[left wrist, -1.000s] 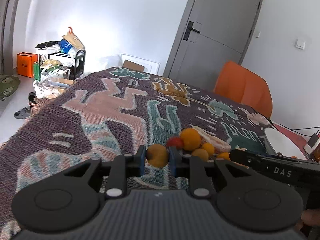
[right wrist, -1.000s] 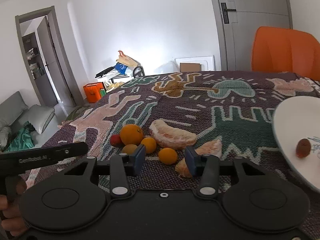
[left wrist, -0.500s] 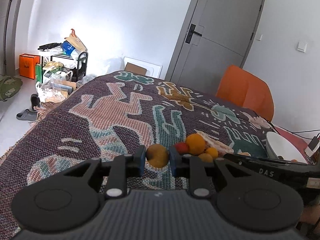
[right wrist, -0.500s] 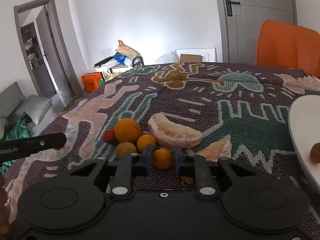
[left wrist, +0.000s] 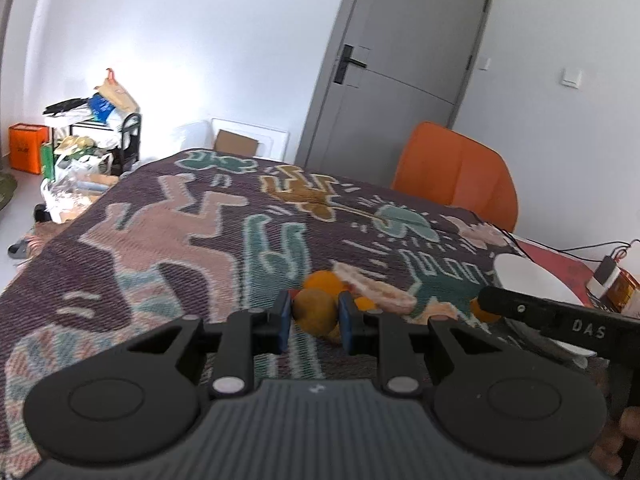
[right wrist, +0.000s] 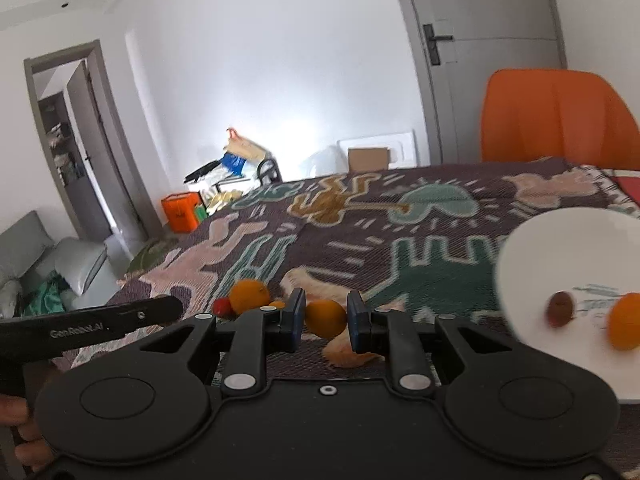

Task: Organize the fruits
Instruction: 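Grasp a small orange with the right gripper while the left grasps a yellow fruit, then carry the small orange onto the plate and open the right gripper while the left drops the yellow fruit there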

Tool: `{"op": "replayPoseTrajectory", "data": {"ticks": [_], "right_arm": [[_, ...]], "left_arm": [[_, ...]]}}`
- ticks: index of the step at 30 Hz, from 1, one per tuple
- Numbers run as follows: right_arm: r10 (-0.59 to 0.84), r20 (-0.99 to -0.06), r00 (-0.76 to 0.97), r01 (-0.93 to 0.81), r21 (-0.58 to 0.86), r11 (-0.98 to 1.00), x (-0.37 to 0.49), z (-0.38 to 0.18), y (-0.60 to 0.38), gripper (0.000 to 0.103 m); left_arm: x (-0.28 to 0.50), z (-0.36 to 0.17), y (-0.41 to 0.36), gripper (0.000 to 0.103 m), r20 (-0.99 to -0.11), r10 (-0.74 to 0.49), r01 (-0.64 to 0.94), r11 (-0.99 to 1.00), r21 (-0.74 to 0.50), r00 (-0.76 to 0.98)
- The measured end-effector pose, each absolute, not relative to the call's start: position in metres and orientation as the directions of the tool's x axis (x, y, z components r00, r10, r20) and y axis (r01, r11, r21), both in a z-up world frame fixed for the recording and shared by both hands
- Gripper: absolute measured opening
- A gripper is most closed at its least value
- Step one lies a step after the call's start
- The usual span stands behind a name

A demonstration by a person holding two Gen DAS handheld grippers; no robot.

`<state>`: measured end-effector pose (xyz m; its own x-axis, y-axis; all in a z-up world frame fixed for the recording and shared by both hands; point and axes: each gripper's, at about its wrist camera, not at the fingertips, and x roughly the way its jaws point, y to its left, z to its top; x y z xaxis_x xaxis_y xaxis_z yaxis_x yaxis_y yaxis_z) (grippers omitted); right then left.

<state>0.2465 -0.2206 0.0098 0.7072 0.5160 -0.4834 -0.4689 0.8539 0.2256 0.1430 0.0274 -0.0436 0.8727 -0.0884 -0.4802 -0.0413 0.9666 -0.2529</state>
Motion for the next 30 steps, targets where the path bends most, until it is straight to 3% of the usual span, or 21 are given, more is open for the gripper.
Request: {"op": "replayPoseTrajectory", "data": {"ticks": [30], "right_arm": [[0.276, -0.451, 0.849, -0.202, 0.205, 0.958, 0.233, 0.013, -0.361, 0.021]], "left_arm": [[0.173, -0.03, -0.086, 0.023, -0.453, -0.265, 0.176, 0.957, -0.23, 0.851]]}}
